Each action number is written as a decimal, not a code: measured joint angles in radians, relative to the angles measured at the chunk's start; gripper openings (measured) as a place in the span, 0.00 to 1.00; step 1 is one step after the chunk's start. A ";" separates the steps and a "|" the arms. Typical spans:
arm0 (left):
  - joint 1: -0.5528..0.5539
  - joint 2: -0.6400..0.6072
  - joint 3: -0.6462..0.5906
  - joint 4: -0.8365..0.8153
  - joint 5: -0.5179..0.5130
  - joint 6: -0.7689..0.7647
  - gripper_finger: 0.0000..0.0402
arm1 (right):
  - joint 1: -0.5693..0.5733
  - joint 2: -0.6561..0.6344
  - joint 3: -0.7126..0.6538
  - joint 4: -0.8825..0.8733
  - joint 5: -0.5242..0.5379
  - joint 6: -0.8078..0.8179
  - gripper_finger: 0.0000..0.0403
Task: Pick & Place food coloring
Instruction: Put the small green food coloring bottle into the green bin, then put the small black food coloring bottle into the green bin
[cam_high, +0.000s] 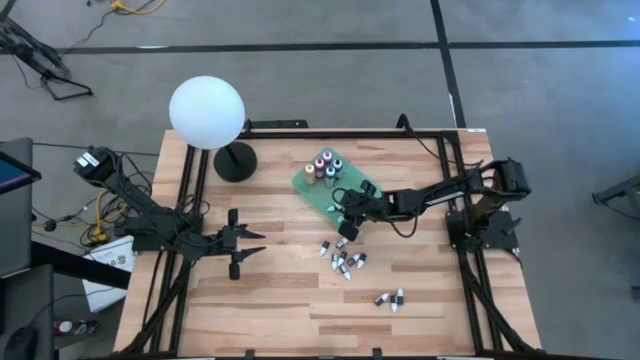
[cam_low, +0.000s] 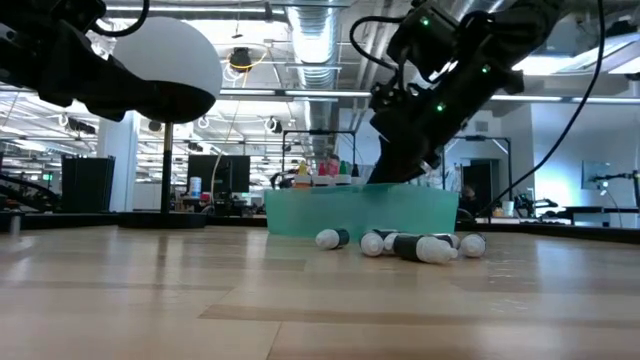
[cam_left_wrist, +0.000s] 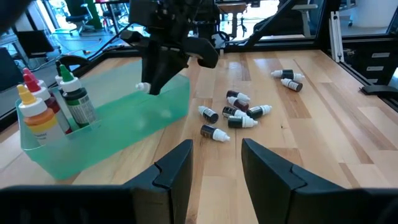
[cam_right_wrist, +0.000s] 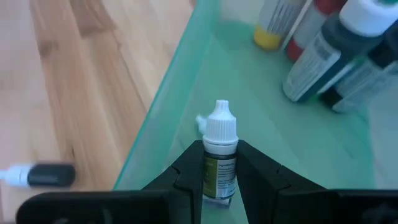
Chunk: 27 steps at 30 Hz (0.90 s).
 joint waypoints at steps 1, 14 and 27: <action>0.000 0.000 0.000 -0.002 -0.001 0.000 0.33 | -0.001 0.000 0.000 0.008 0.001 0.000 0.18; 0.000 0.000 0.000 -0.005 -0.002 0.000 0.33 | -0.008 -0.001 0.000 0.022 -0.001 -0.004 0.19; 0.000 0.000 0.000 -0.005 -0.002 -0.005 0.33 | -0.008 -0.001 0.000 0.023 0.002 -0.012 0.38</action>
